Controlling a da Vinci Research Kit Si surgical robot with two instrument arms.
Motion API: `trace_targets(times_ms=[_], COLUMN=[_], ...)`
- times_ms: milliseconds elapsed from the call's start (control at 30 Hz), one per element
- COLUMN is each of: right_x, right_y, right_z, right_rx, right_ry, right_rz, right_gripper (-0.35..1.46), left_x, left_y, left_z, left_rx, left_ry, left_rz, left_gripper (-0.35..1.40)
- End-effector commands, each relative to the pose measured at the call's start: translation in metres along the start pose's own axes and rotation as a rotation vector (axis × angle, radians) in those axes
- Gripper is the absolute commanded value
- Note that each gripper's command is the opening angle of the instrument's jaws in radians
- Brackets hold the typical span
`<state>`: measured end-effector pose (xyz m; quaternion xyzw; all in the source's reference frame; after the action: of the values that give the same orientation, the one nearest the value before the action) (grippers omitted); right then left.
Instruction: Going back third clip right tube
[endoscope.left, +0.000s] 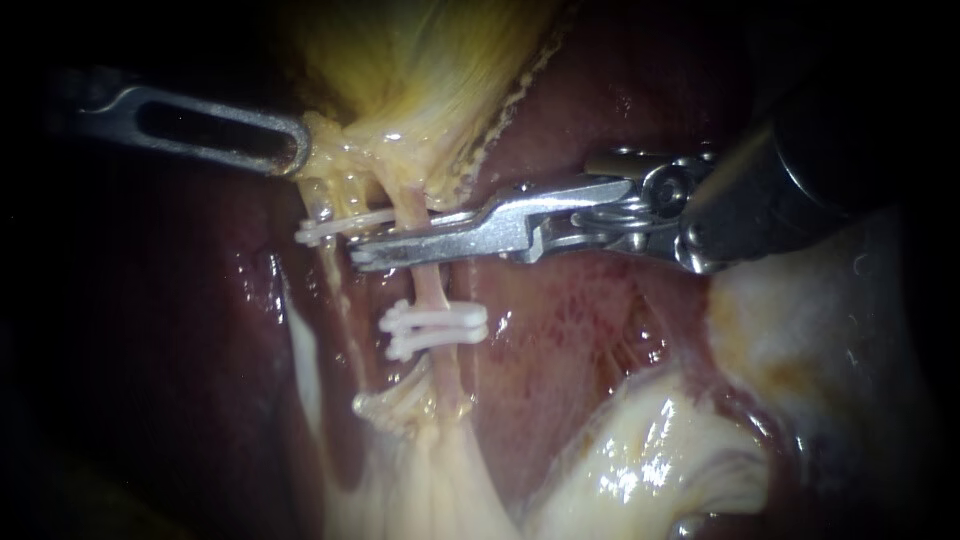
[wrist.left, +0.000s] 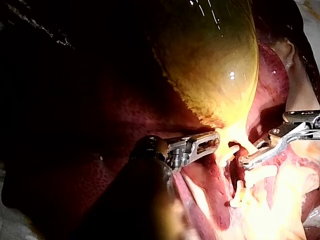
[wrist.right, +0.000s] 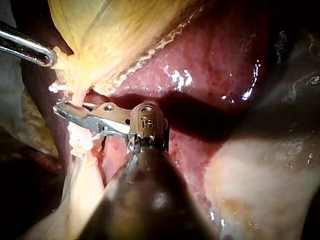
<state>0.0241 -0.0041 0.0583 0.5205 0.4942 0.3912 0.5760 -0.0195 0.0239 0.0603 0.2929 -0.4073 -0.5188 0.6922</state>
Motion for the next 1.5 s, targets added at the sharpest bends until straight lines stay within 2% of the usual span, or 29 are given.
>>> trace_targets(times_ms=[33, 100, 167, 200, 233, 300, 367, 433, 567, 633, 733, 833, 967, 1067, 1267, 1400, 1500], right_x=[0.0, -0.0001, -0.0002, -0.0003, -0.0004, -0.0006, -0.0009, -0.0012, -0.002, -0.0026, -0.0032, -0.0036, -0.0044, -0.005, -0.0056, -0.0057, -0.0058], right_y=[0.0001, 0.0001, 0.0002, 0.0004, 0.0006, 0.001, 0.0012, 0.0012, 0.0004, -0.0004, -0.0019, -0.0038, -0.0058, -0.0068, -0.0079, -0.0082, -0.0083], right_z=[0.0, 0.0, 0.0002, 0.0004, 0.0006, 0.0012, 0.0013, 0.0011, -0.0007, -0.0023, -0.0048, -0.0075, -0.0106, -0.0122, -0.0132, -0.013, -0.013], right_rx=[0.0, 0.006, 0.011, 0.012, 0.008, -0.003, -0.036, -0.099, -0.186, -0.21, -0.243, -0.261, -0.287, -0.297, -0.327, -0.327, -0.327], right_ry=[0.0, -0.008, -0.015, -0.015, -0.019, -0.035, -0.047, -0.07, -0.122, -0.132, -0.124, -0.124, -0.125, -0.128, -0.162, -0.163, -0.163], right_rz=[-0.001, -0.001, -0.014, -0.08, -0.117, -0.215, -0.301, -0.419, -0.63, -0.752, -0.887, -0.969, -1.033, -1.054, -1.062, -1.062, -1.062], right_gripper=[-0.35, -0.35, -0.07, 0.16, 0.32, 0.44, 0.48, 0.5, 0.5, 0.5, 0.5, 0.5, 0.5, 0.5, 0.5, 0.5, 0.5], left_x=[0.0, 0.0, 0.0, 0.0001, 0.0001, 0.0001, 0.0001, 0.0002, 0.0002, 0.0002, 0.0002, 0.0002, 0.0002, 0.0003, 0.0003, 0.0005, 0.001], left_y=[0.0, 0.0, 0.0, 0.0, 0.0, 0.0001, 0.0001, 0.0001, 0.0001, 0.0001, 0.0001, 0.0002, 0.0002, 0.0002, 0.0002, 0.0003, 0.0004], left_z=[0.0, 0.0, 0.0, 0.0, 0.0, 0.0, 0.0, -0.0001, -0.0001, -0.0002, -0.0003, -0.0003, -0.0003, -0.0002, -0.0002, 0.0003, 0.0014], left_rx=[0.0, 0.0, 0.0, 0.0, 0.0, 0.0, 0.0, 0.0, 0.0, 0.001, 0.001, 0.001, 0.001, 0.001, 0.0, 0.003, 0.008], left_ry=[0.0, 0.0, 0.0, 0.0, 0.0, 0.0, 0.0, 0.0, 0.0, 0.0, 0.001, 0.001, 0.001, 0.0, 0.0, 0.002, 0.005], left_rz=[0.0, 0.0, 0.0, 0.001, 0.001, 0.001, 0.001, 0.001, 0.001, 0.001, 0.002, 0.002, 0.002, 0.002, 0.002, 0.003, 0.007], left_gripper=[-0.35, -0.35, -0.35, -0.35, -0.35, -0.35, -0.35, -0.35, -0.35, -0.35, -0.35, -0.35, -0.35, -0.35, -0.35, -0.35, -0.35])
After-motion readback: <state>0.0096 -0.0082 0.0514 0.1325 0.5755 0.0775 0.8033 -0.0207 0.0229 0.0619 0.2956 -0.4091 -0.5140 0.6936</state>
